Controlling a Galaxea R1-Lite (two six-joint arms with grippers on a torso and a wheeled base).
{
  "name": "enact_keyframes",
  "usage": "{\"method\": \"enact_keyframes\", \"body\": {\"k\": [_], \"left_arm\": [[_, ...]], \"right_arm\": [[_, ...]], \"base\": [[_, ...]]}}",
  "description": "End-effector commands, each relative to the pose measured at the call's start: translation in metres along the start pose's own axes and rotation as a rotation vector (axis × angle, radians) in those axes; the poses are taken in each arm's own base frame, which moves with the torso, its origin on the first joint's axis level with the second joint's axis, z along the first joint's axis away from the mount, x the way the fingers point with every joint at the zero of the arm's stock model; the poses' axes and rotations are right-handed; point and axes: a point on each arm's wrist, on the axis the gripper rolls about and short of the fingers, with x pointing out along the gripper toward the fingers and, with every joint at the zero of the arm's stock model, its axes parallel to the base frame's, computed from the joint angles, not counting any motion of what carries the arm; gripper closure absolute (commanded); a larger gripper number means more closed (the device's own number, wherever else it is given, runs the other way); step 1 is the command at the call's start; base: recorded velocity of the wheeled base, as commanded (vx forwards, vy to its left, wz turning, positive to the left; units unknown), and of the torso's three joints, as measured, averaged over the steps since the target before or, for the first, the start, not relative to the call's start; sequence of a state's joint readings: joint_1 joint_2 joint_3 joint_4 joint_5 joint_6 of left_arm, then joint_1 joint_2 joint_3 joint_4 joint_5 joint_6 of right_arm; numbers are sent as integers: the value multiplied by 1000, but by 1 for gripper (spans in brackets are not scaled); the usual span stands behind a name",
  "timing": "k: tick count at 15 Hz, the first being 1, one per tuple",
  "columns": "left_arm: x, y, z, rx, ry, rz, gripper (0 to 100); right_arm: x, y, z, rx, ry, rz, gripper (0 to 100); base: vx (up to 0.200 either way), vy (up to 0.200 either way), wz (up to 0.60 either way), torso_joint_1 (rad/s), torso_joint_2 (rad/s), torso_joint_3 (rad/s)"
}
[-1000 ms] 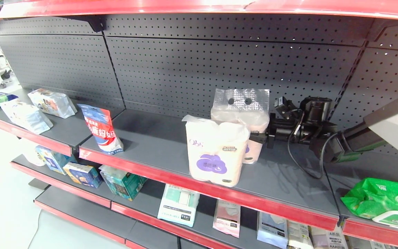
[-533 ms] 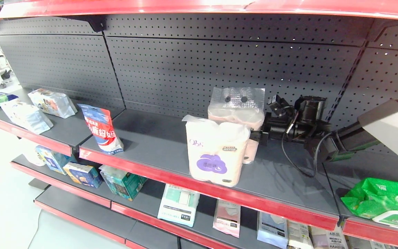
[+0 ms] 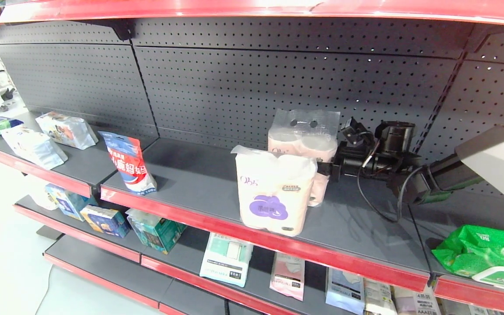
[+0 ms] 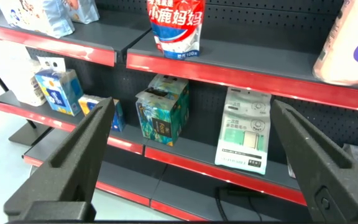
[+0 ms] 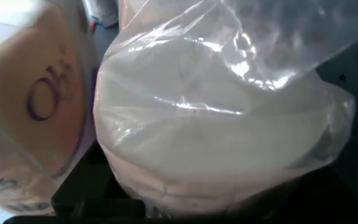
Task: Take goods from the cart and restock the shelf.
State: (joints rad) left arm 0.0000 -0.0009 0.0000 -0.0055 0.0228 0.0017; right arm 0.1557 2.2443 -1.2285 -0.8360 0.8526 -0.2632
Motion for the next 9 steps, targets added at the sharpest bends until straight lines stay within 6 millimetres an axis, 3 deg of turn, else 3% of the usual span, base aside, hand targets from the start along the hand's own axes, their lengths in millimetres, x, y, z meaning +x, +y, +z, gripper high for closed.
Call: {"method": "enact_keyframes", "body": {"k": [1,9], "left_arm": [[0,0,0,0,0,0,0],[0,0,0,0,0,0,0]], "right_arm": [[-1,-1,1,-1,-2,-6,100],[-6,-2,-3,-5,16,-39,100]], "base": [[0,0,0,0,0,0],[0,0,0,0,0,0]]}}
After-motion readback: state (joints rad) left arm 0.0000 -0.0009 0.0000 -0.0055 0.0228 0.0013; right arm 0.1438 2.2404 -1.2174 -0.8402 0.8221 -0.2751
